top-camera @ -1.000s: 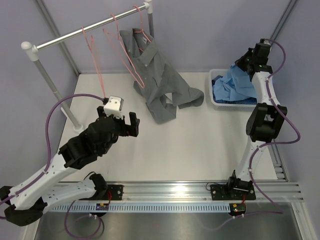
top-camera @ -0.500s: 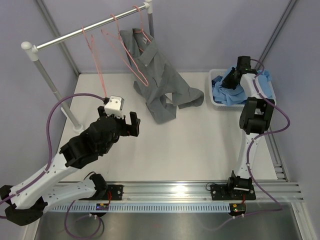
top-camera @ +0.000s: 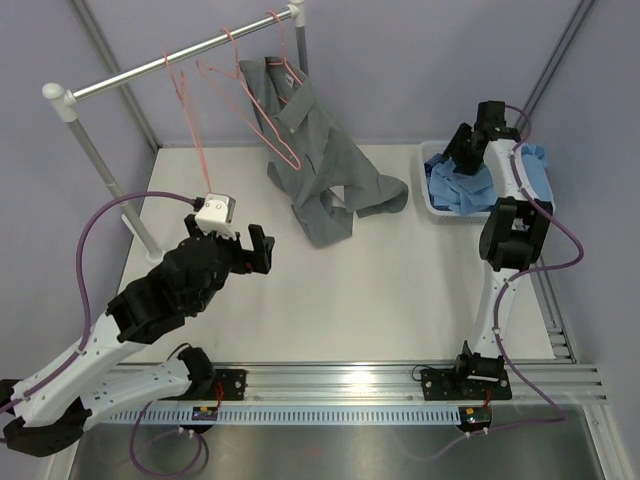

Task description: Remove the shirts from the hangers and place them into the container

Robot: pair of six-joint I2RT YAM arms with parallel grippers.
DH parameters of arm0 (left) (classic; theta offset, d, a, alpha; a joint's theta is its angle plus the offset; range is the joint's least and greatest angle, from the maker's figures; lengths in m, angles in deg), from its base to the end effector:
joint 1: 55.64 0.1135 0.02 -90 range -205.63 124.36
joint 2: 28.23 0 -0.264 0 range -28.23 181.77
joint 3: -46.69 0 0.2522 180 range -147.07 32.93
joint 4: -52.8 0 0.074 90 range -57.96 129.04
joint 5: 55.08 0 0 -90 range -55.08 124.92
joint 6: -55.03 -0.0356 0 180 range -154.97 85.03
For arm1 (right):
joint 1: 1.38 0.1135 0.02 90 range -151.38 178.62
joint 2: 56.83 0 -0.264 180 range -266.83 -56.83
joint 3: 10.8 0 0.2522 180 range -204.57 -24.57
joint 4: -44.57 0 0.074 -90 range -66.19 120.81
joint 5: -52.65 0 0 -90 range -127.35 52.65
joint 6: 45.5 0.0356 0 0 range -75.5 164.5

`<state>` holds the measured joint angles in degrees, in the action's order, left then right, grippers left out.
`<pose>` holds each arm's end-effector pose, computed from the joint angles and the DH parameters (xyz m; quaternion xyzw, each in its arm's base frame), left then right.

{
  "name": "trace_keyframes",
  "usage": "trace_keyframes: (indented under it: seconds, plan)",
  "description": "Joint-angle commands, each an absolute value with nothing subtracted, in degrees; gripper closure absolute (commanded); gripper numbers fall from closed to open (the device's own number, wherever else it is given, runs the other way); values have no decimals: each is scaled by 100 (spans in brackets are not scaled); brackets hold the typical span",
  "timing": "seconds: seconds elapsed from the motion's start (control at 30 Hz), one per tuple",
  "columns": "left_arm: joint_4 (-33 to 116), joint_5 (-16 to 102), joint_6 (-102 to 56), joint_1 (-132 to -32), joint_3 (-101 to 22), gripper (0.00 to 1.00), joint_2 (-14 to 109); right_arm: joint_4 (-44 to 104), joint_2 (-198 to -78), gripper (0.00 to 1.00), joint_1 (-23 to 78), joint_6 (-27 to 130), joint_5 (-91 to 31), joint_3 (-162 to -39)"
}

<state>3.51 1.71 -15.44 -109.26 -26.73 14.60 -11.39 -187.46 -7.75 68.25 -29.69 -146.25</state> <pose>0.0998 -0.1026 0.3880 0.0690 0.7933 -0.1463 0.5869 0.5092 -0.0521 0.2500 0.2230 0.9144 0.1124 0.3186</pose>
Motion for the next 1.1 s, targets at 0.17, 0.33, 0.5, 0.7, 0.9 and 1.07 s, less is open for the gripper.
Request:
trace_keyframes:
  seconds: [0.17, 0.33, 0.5, 0.7, 0.9, 1.07]
  plan:
    - [477, 134, -1502, -10907, -2974, 1, 1448, -1209, -17093, 29, -762, 6235, -3497, -15333]
    - [476, 169, -1554, -10907, -3044, 1, 1483, -857, -16005, 28, -1139, 6866, -3945, -14254]
    - [485, 178, -1607, -10907, -3088, 1, 1501, -226, -15080, 31, -1965, 7552, -3877, -12478]
    - [485, 152, -1651, -10907, -3097, 1, 1536, 118, -14929, 32, -2300, 7851, -3612, -11519]
    - [477, 134, -1774, -10907, -3141, 1, 1580, 567, -15868, 31, -2327, 8124, -3130, -11500]
    - [485, 47, -1888, -10907, -3202, 1, 1632, 277, -17248, 30, -2274, 8072, -2690, -12299]
